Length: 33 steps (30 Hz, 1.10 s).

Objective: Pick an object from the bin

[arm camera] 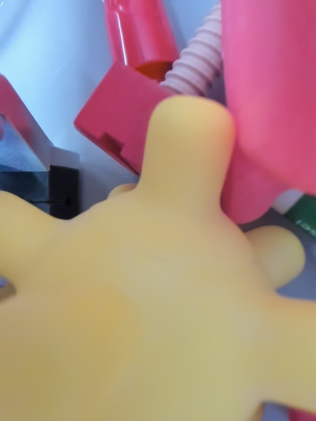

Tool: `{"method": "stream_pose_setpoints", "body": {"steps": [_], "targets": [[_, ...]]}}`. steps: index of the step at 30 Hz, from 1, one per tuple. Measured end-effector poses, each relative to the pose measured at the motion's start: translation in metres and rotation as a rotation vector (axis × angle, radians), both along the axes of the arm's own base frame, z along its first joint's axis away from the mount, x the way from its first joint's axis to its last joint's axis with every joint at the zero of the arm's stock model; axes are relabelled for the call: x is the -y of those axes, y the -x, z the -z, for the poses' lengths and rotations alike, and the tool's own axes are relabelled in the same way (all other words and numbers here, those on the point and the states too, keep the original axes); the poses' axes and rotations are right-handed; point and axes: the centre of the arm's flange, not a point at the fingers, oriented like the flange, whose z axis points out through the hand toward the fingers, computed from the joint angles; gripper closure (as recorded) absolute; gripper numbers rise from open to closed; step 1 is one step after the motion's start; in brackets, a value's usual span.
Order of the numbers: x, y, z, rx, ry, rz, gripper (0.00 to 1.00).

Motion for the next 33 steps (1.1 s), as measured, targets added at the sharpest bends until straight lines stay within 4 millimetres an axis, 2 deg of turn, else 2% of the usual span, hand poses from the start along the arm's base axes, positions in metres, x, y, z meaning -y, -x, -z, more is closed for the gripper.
{"method": "stream_pose_setpoints", "body": {"steps": [14, 33], "targets": [[0.0, 0.001, -0.031, -0.002, -0.002, 0.0, 1.0], [0.0, 0.001, -0.104, -0.005, -0.005, 0.0, 1.0]]}}
